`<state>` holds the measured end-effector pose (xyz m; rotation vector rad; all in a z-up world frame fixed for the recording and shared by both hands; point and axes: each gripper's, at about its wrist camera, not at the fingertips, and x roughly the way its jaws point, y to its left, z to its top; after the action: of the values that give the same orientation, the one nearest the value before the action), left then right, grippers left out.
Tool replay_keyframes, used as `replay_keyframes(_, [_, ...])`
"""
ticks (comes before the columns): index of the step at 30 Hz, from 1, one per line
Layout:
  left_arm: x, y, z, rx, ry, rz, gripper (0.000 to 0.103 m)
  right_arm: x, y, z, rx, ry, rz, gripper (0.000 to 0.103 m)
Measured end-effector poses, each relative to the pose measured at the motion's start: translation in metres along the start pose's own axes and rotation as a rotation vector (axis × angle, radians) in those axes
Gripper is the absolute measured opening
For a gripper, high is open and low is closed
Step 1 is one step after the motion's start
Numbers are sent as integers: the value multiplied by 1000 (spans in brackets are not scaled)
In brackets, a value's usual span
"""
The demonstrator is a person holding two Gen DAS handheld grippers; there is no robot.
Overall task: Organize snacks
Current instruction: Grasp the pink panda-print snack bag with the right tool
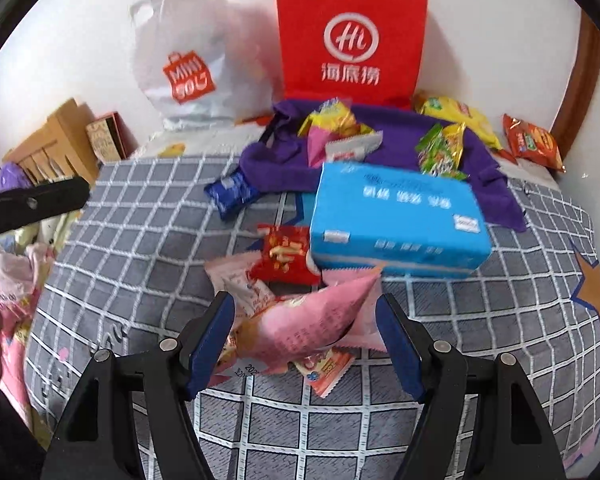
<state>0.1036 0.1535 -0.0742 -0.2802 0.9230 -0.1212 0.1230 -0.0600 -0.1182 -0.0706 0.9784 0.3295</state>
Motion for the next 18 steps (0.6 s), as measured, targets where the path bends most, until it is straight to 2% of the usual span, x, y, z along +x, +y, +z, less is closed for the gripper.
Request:
replay_keyframes(3, [6, 1, -3, -9, 14, -10, 89, 10, 0, -4, 8, 22, 14, 67])
replay_keyframes(5, [10, -1, -4, -14, 26, -9, 89, 12, -4, -6, 19, 22, 38, 48])
replay_keyframes(10, [22, -11, -5, -22, 47, -20, 89, -1, -21, -10, 9, -4, 52, 23])
replay_keyframes(14, [32, -29, -6, -9, 66, -26, 89, -16, -48, -16, 9, -30, 67, 22])
replay_keyframes(18, [41, -47, -9, -1, 83, -33, 89, -17, -77, -23, -17, -10, 89, 22])
